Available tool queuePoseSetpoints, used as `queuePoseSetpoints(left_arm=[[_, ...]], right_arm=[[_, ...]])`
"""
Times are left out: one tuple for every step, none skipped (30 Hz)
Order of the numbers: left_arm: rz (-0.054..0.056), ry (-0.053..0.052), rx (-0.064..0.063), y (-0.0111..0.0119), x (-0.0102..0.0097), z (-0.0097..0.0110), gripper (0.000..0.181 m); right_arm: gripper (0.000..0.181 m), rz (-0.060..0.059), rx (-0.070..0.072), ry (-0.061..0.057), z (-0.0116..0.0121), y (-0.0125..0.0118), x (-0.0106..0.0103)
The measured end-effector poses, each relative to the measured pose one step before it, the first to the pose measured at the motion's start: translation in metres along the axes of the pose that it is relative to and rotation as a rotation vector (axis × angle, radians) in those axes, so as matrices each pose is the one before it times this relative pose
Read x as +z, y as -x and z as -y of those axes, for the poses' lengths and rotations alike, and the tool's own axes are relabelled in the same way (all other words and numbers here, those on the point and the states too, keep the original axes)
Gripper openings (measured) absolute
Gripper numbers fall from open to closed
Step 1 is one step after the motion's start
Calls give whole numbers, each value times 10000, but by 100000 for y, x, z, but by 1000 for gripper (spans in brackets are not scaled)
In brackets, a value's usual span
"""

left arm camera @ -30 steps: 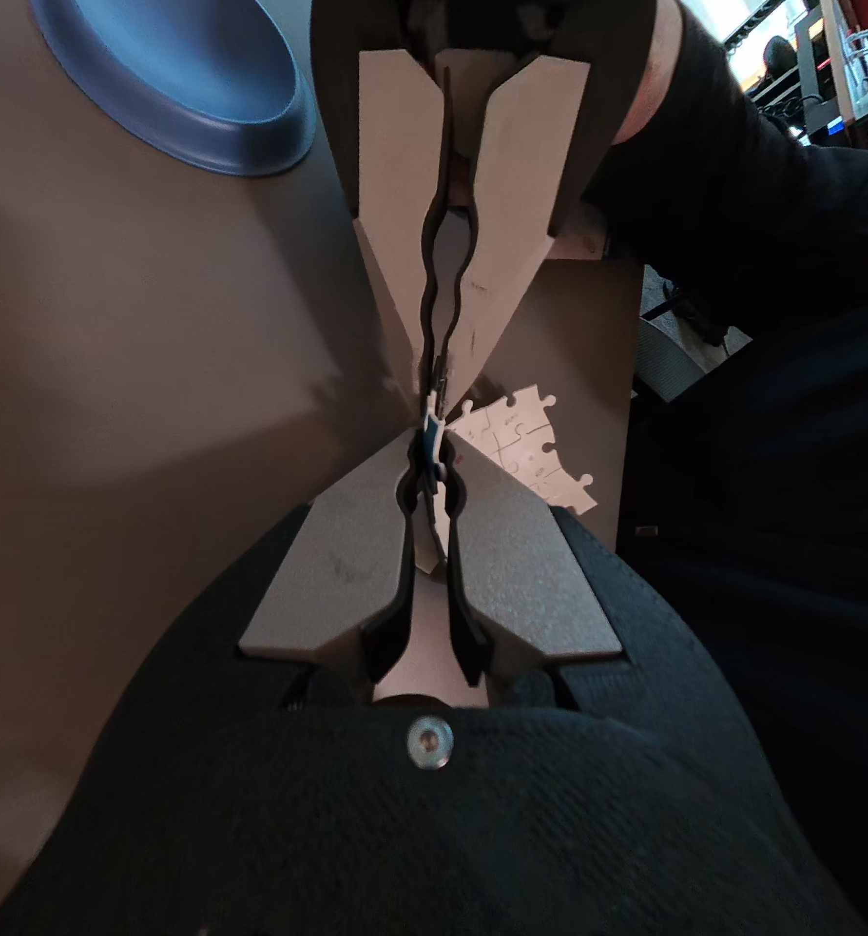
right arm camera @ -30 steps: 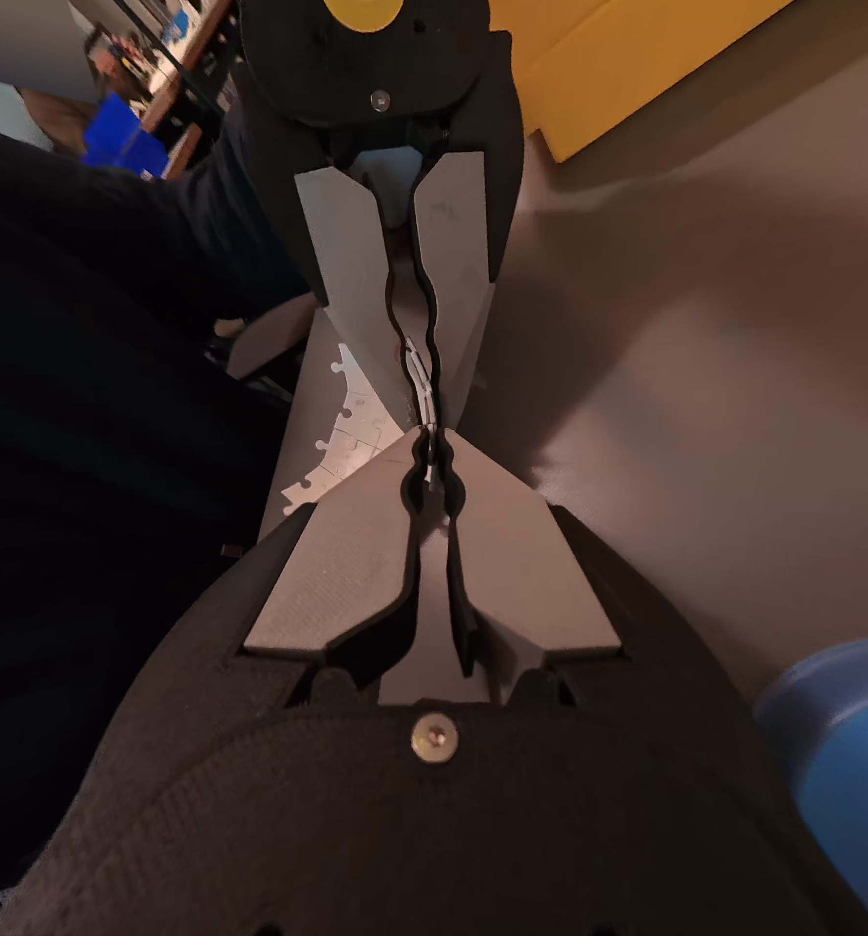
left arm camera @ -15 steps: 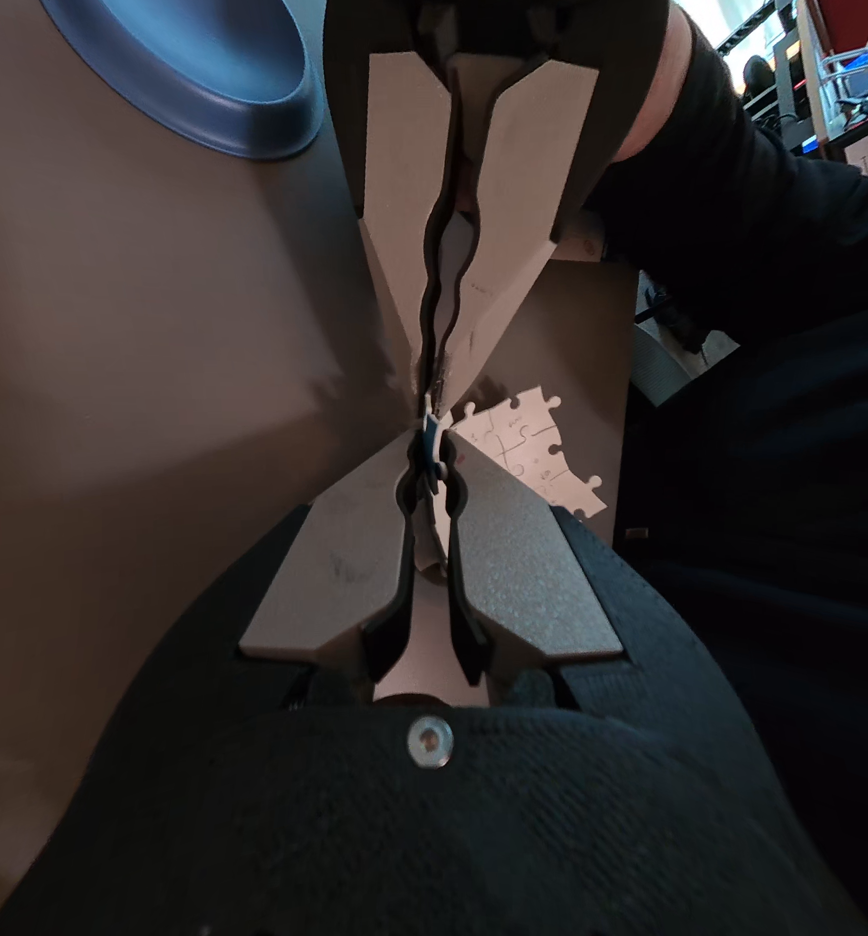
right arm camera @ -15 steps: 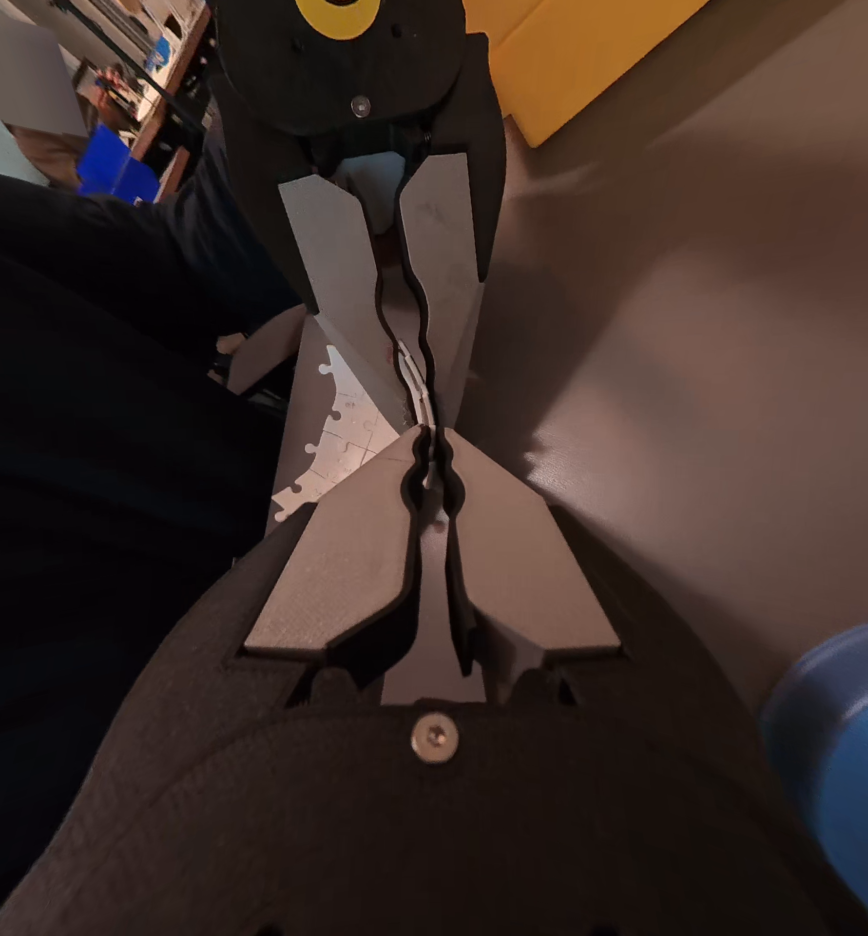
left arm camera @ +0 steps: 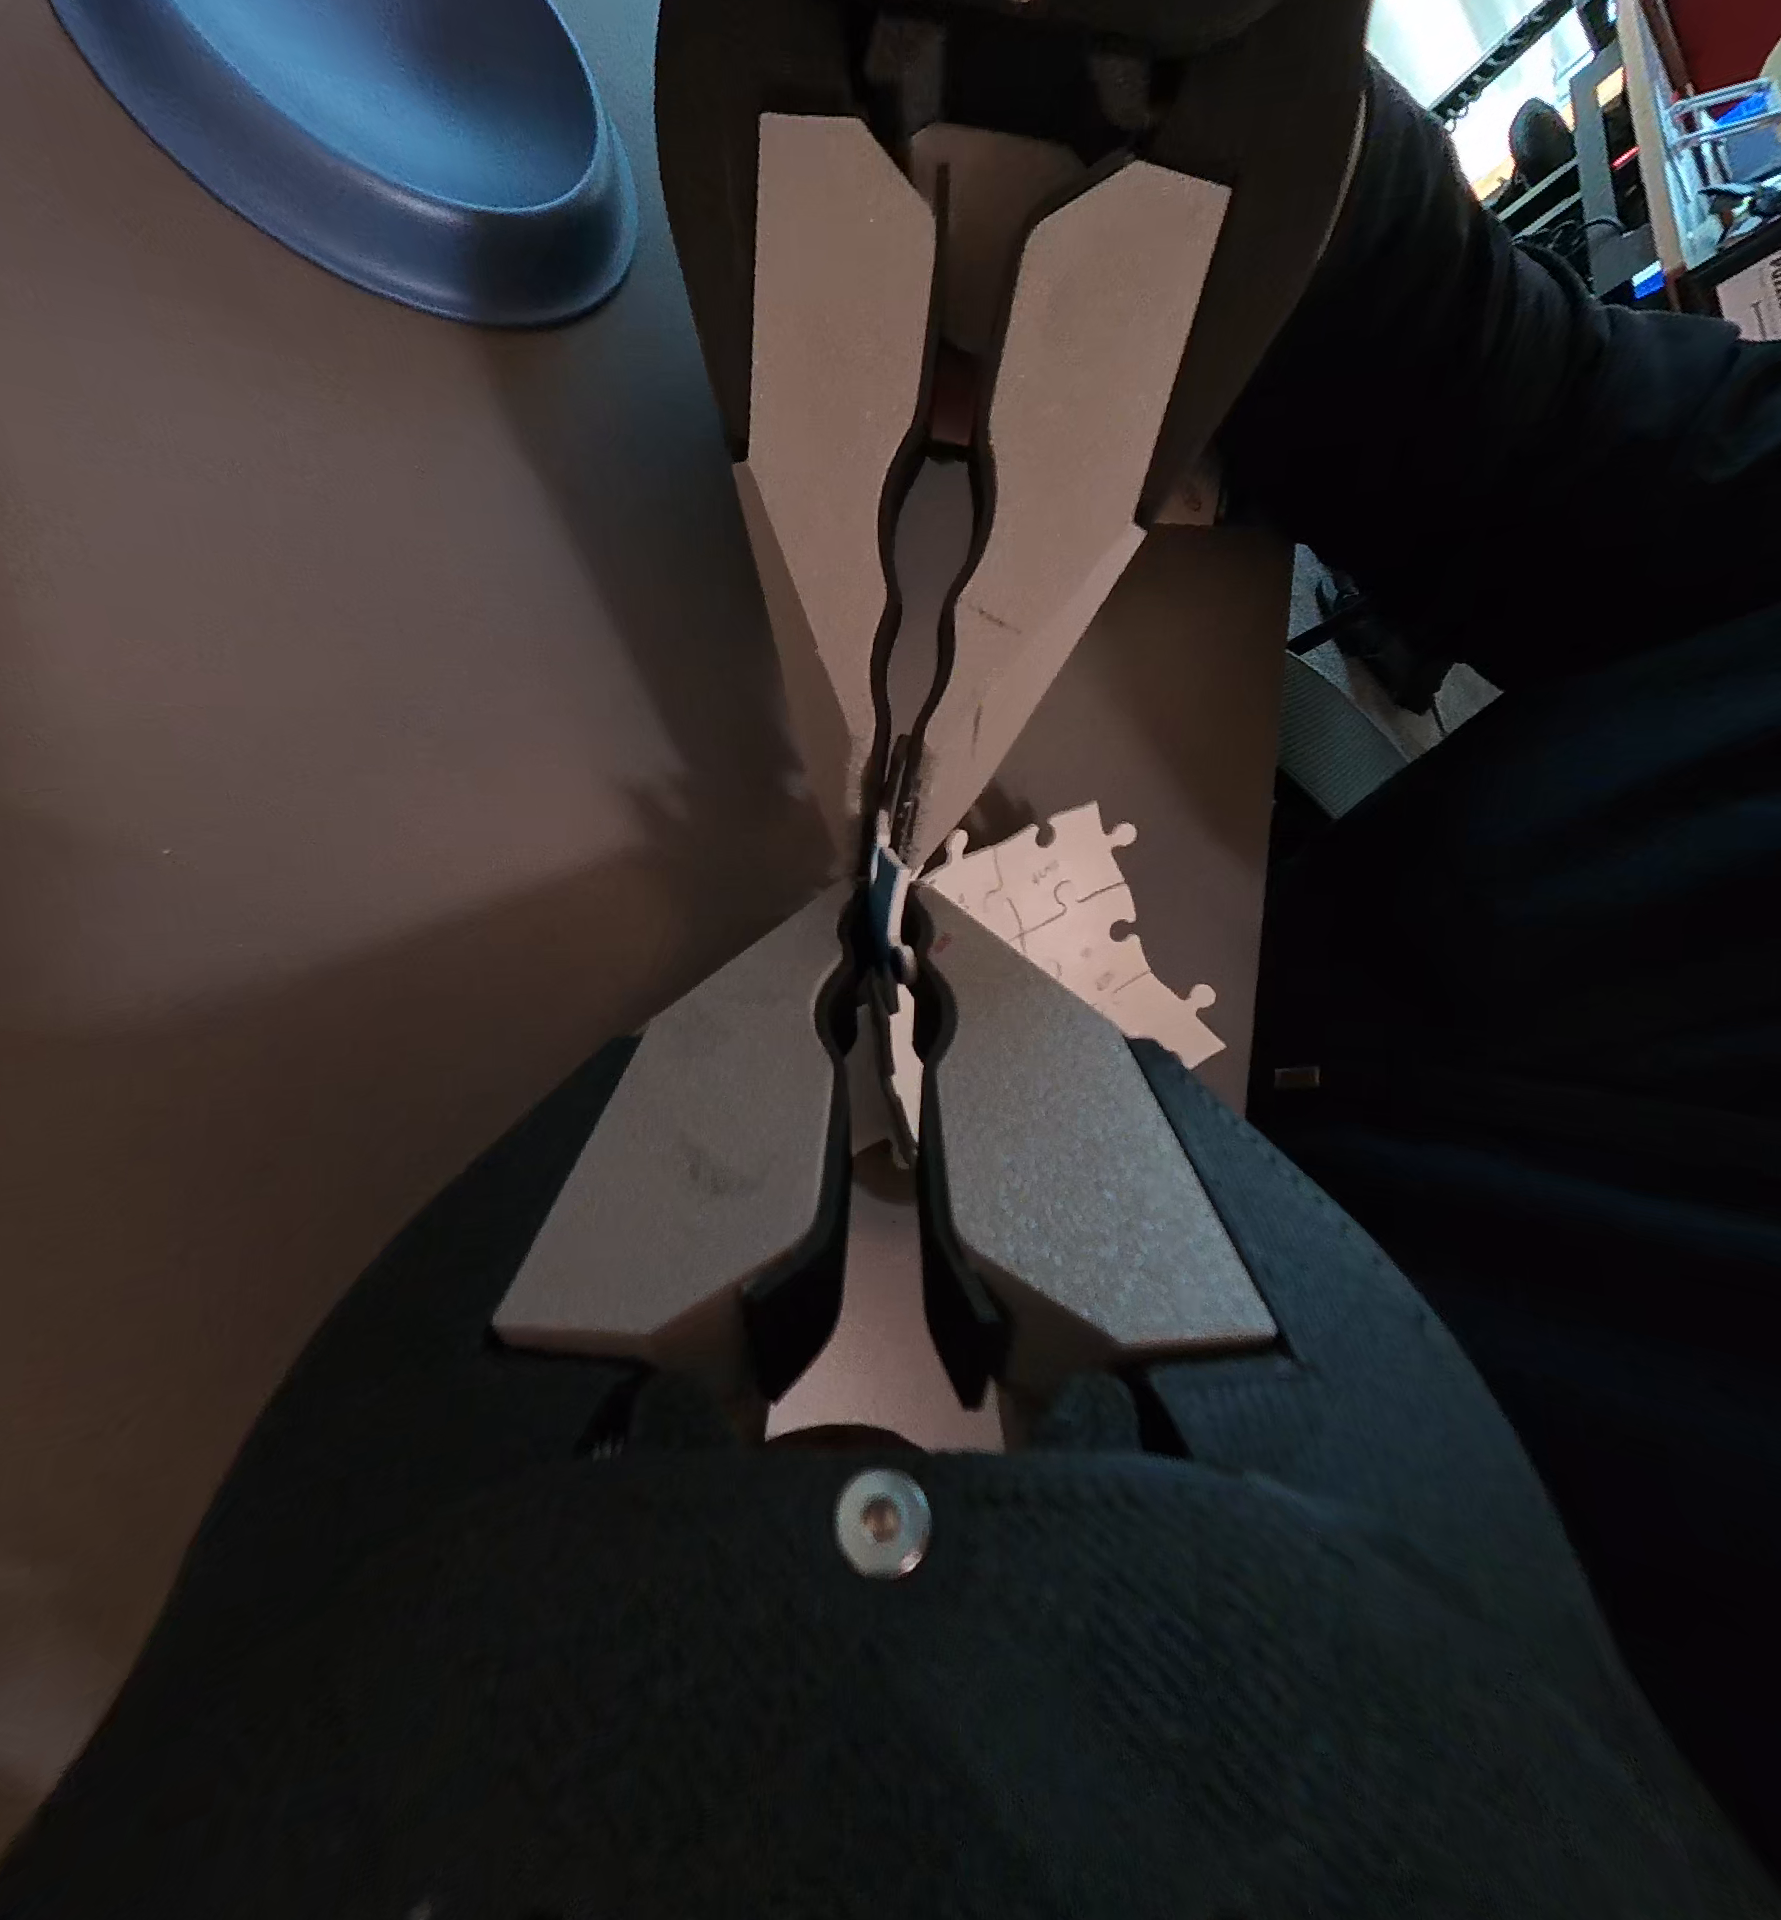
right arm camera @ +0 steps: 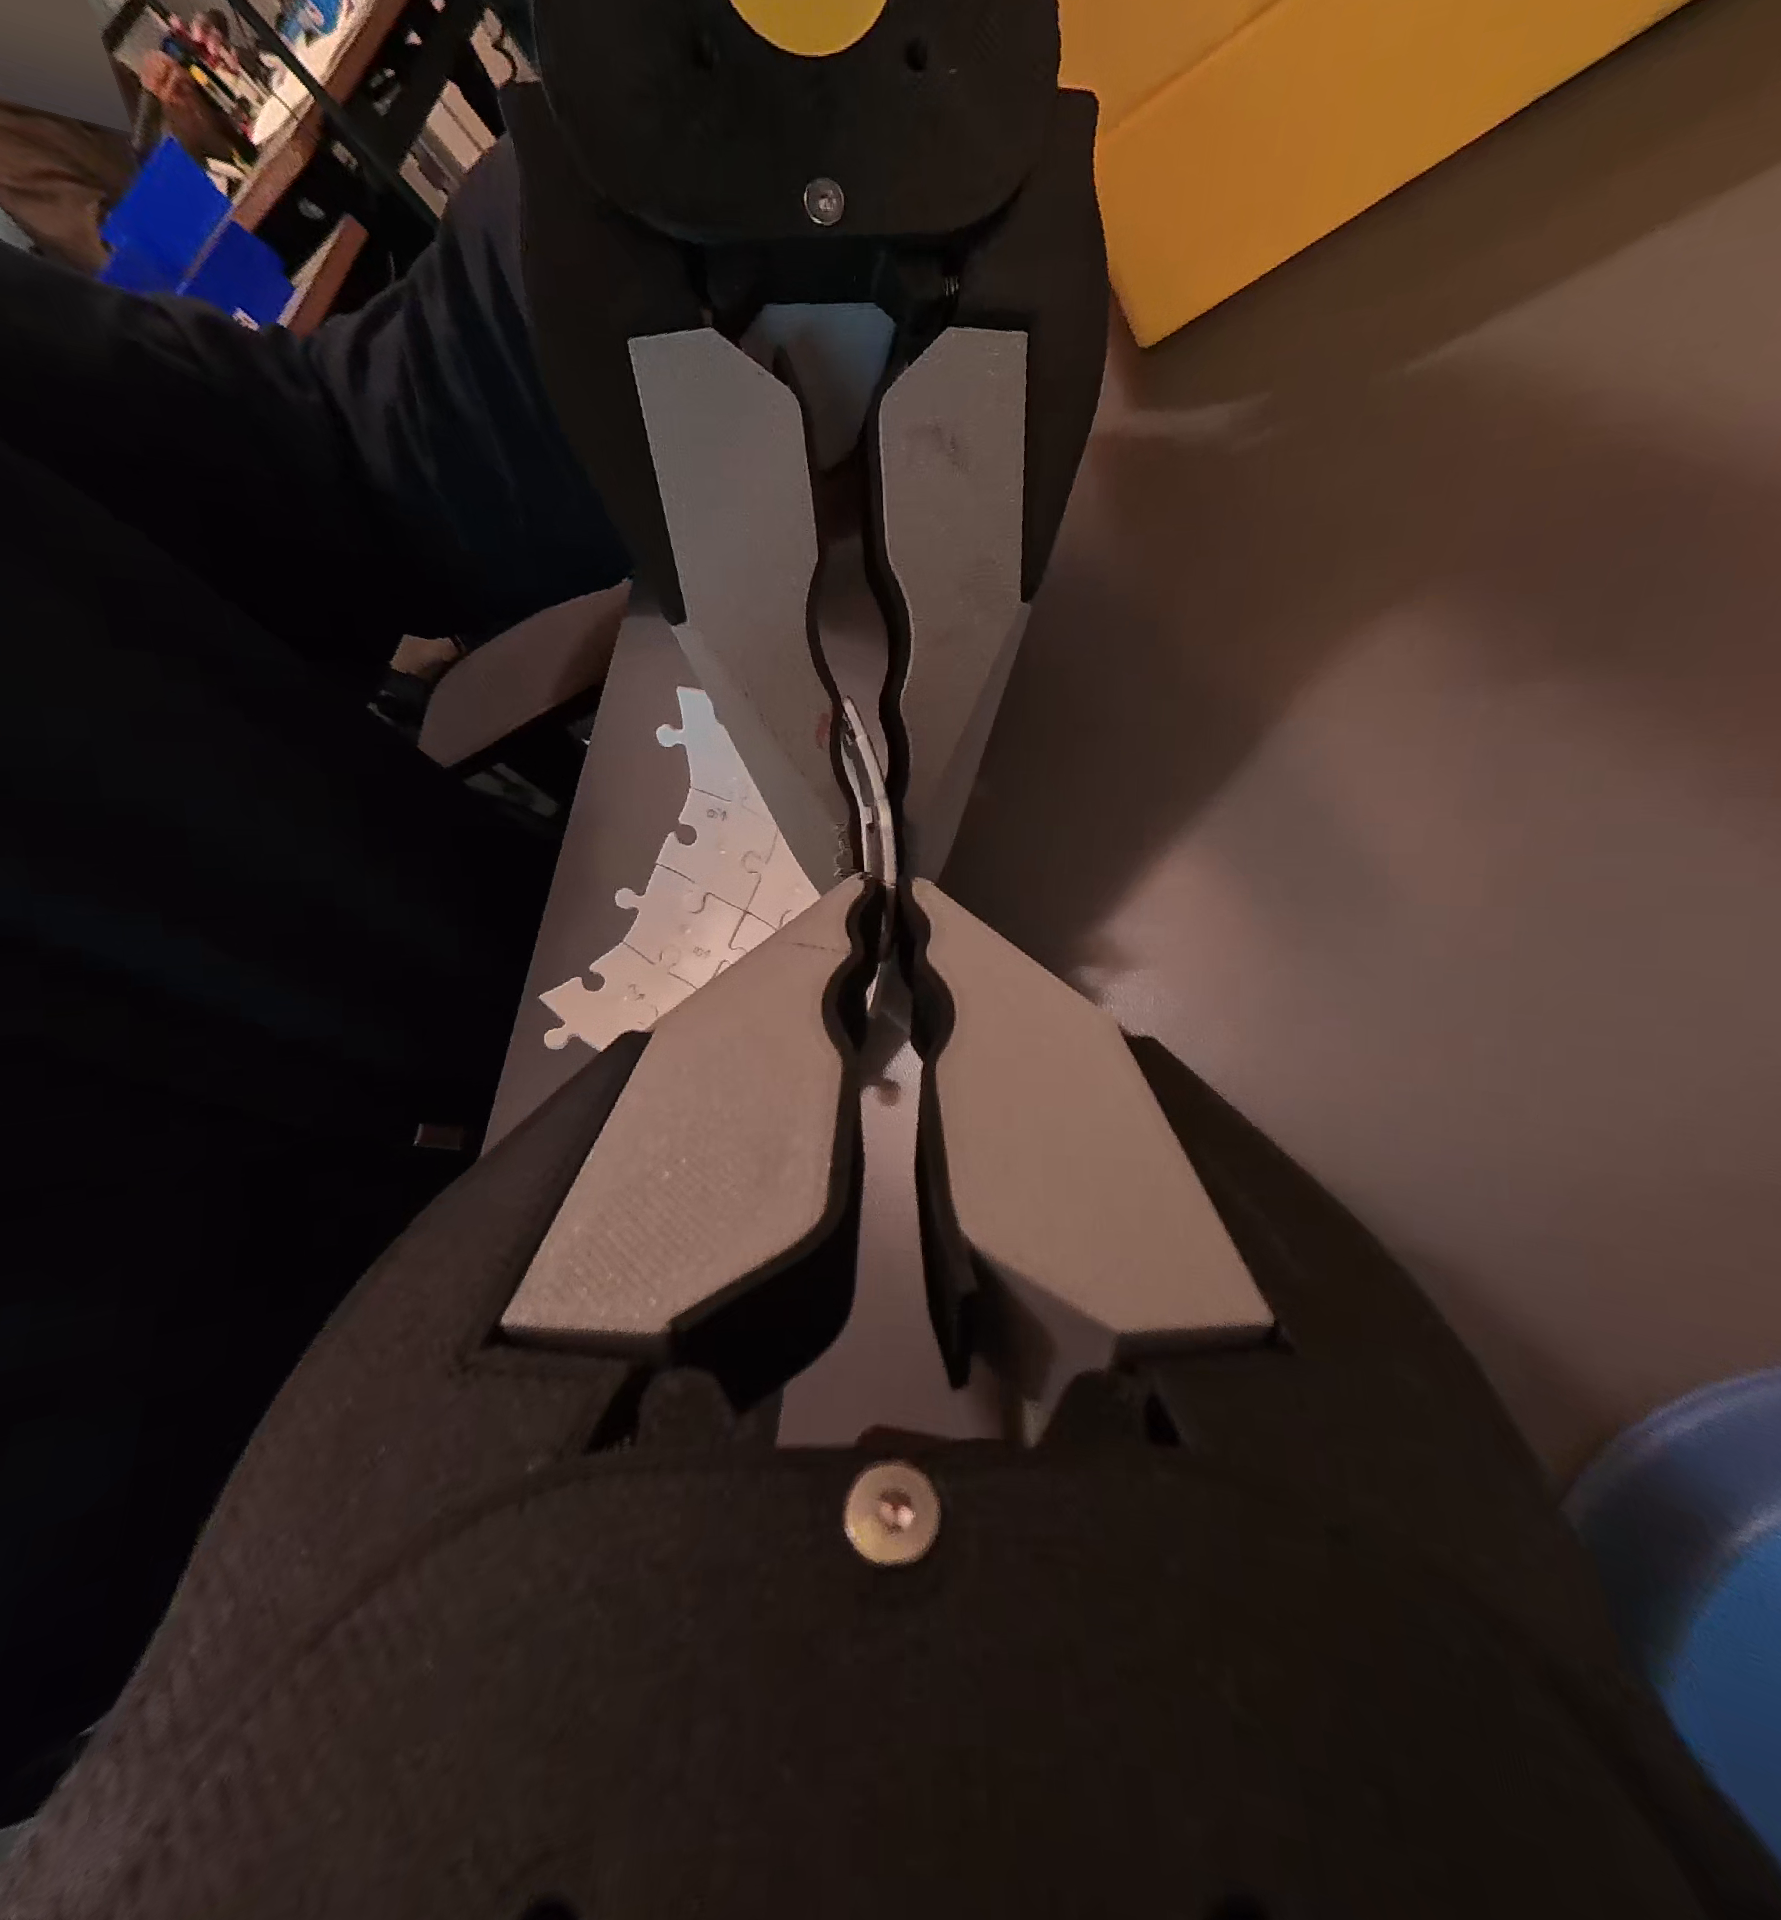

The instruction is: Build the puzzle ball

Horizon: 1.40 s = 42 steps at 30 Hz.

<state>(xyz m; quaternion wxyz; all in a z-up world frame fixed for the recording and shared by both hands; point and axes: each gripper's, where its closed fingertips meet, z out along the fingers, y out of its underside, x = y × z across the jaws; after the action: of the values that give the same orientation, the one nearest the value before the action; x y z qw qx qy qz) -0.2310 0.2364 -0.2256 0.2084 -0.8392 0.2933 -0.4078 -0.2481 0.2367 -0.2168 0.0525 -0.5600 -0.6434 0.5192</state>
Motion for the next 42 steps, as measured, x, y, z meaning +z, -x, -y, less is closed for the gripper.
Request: queuePoseSetpoints(left_arm=[[18,-34,-46,31,18,27,2],[-19,-65,-131,22,-17,30,3],[-162,-24,-251,-92,-70,-82,5],[-152,148,-315,-3,-71,-392,10],[80,248,-274,318,-27,-608,19],[192,204,-106,401,-2,-562,19],[-38,43,11,-82,-5,-318,16],[-44,76,27,-163,11,-284,13],[80,4,107,-32,8,-108,9],[136,-57,138,31,-38,75,4],[166,-30,70,128,-44,100,3],[90,-36,-25,102,-12,97,3],[19,-113,-78,79,8,136,3],[-84,-170,-138,-10,-20,132,2],[-144,-184,-172,-23,-61,82,2],[-165,-188,-202,-23,-51,37,1],[-171,-196,-206,-39,-8,7,1],[-72,-143,-44,-40,40,-55,1],[-63,-48,-46,-104,75,-118,1],[-53,-21,-17,-102,117,-98,1],[-44,-54,-23,-74,79,6,1],[-31,-54,-8,-60,44,69,1],[-39,-74,15,-81,-12,126,1],[2,-40,59,-40,-17,93,0],[67,-5,105,17,-21,38,0],[42,8,104,-38,3,28,0],[48,16,111,-46,7,20,1],[66,22,111,-8,22,13,1],[16,6,52,-52,9,55,1],[6,15,33,-37,8,25,1],[28,-1,13,19,8,47,1],[13,2,-5,10,23,33,1],[17,-22,-25,29,16,39,1],[12,-41,-44,36,1,53,1],[-21,-22,-74,5,12,20,0],[-63,-18,-86,-42,38,-5,0],[-83,-29,-88,-52,43,12,0],[-50,-17,-58,-14,39,2,0],[-13,20,11,-7,23,-25,0],[7,12,14,2,3,-8,0],[23,24,9,10,8,-8,0],[22,28,19,5,8,-6,0]], right_arm=[[0,-107,-75,40,-8,-37,-31],[0,-121,-78,7,24,-51,-5],[0,-102,-61,4,14,-49,21],[0,-124,-48,20,-19,-96,6],[0,-123,-25,-9,30,-109,-15],[0,-65,0,-30,45,-51,-37],[0,-32,9,-22,35,-14,-37],[0,-26,16,1,5,-12,0],[0,-32,13,13,-5,-22,45],[0,-35,17,-2,26,11,62],[0,-72,20,-34,79,-55,39],[0,-108,20,-32,61,-104,-24],[0,-109,37,-52,72,-100,-82],[0,-67,65,-97,96,-28,-74],[0,-49,63,-113,88,39,-30],[0,-56,32,-86,33,68,21],[0,-66,-11,-58,34,67,22],[0,-51,-74,-1,-24,80,46],[0,0,-97,55,-112,109,48],[0,43,-29,55,-96,64,15],[0,92,39,6,-35,52,-37],[0,177,68,-10,-4,142,-42],[2,242,84,46,-98,234,-19],[4,194,64,100,-183,183,20],[5,107,10,129,-237,102,39],[3,32,-36,167,-303,19,69],[2,-28,-66,147,-255,-38,76],[1,-7,-59,110,-168,20,113],[2,0,-36,91,-122,49,111],[2,-1,-40,88,-129,27,100],[2,-20,-9,49,-79,-11,69],[2,-14,25,9,-21,-16,28],[2,-21,50,-15,16,-53,-31],[2,-16,68,-28,7,-43,-30],[2,5,61,-14,-13,-19,-22],[2,28,29,11,-25,34,-26],[2,16,-6,26,-33,35,-76],[2,-15,-32,34,-26,4,-85],[1,-21,-48,15,1,-16,-90],[1,-12,-56,1,6,6,-86],[1,4,-61,18,-18,9,-75],[1,-8,-51,47,-81,-16,-63]])
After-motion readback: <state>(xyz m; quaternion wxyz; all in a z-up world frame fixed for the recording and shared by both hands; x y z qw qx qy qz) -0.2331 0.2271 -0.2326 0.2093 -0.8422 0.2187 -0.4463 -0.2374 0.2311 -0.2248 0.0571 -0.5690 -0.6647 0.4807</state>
